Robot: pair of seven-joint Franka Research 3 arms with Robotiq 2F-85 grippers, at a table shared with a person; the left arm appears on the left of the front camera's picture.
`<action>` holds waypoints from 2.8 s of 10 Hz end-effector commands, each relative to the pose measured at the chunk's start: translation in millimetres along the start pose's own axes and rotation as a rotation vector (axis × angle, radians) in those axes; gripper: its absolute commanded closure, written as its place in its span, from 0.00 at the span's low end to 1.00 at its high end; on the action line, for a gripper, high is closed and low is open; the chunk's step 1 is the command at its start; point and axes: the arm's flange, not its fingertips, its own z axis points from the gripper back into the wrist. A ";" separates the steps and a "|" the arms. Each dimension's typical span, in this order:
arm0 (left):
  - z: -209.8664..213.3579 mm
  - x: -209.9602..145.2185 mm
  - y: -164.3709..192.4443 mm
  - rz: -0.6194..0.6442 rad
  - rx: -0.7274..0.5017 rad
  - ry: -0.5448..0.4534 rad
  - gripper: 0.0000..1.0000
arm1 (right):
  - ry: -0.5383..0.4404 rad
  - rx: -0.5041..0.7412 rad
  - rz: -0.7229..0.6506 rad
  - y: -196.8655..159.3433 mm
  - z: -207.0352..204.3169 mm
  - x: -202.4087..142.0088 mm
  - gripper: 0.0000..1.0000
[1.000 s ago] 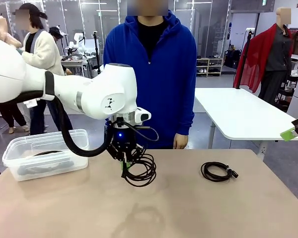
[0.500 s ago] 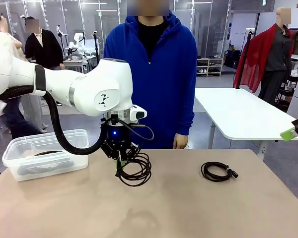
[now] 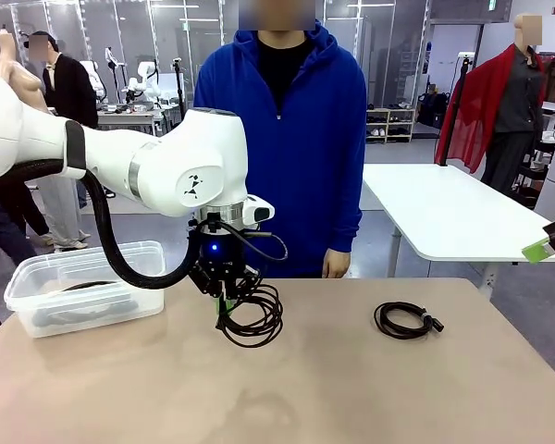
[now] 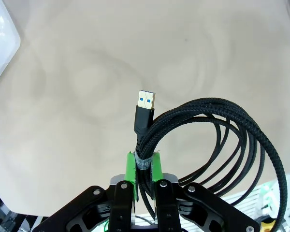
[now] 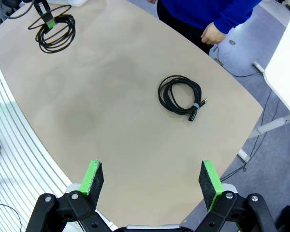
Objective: Organize and store the cables.
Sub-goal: Place the USB Extension Cable into the Organizing box.
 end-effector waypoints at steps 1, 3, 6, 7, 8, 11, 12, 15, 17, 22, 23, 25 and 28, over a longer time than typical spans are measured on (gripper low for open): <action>11.3 -9.5 7.5 -0.058 -0.001 -0.048 0.86 | -0.004 0.006 0.004 -1.2 -0.1 -1.9 0.00; 32.9 -25.9 27.6 -0.087 -0.007 -0.052 0.86 | -0.004 0.006 0.004 -1.2 -0.1 -1.9 0.00; 59.8 -43.8 64.8 -0.131 -0.041 -0.103 0.86 | -0.004 0.006 0.004 -1.2 -0.1 -1.9 0.00; 63.5 -45.6 80.6 -0.107 -0.048 -0.132 0.86 | -0.004 0.006 0.004 -1.2 -0.1 -1.9 0.00; 65.5 -51.3 97.5 -0.093 -0.045 -0.153 0.86 | -0.004 0.006 0.004 -1.2 -0.1 -1.9 0.00; 70.3 -61.8 140.6 0.006 -0.049 -0.222 0.86 | -0.004 0.006 0.004 -1.2 -0.1 -1.9 0.00; 72.8 -64.5 157.7 0.066 -0.053 -0.246 0.86 | -0.004 0.006 0.004 -1.2 -0.1 -1.9 0.00; 83.1 -71.1 205.4 0.210 -0.061 -0.309 0.86 | -0.004 0.006 0.004 -1.2 -0.1 -1.9 0.00; 85.5 -70.9 243.8 0.264 -0.057 -0.338 0.86 | -0.004 0.006 0.004 -1.2 -0.1 -1.9 0.00; 81.9 -63.2 314.2 0.216 -0.029 -0.366 0.86 | -0.004 0.006 0.004 -1.2 -0.1 -1.9 0.00; 81.4 -64.1 319.9 0.216 -0.032 -0.372 0.86 | -0.004 0.006 0.004 -1.2 -0.1 -1.9 0.00; 84.0 -69.2 318.7 0.227 -0.058 -0.395 0.86 | -0.004 0.006 0.004 -1.2 -0.1 -1.9 0.00; 82.2 -64.7 318.8 0.237 -0.017 -0.348 0.86 | -0.004 0.006 0.004 -1.2 -0.1 -1.9 0.00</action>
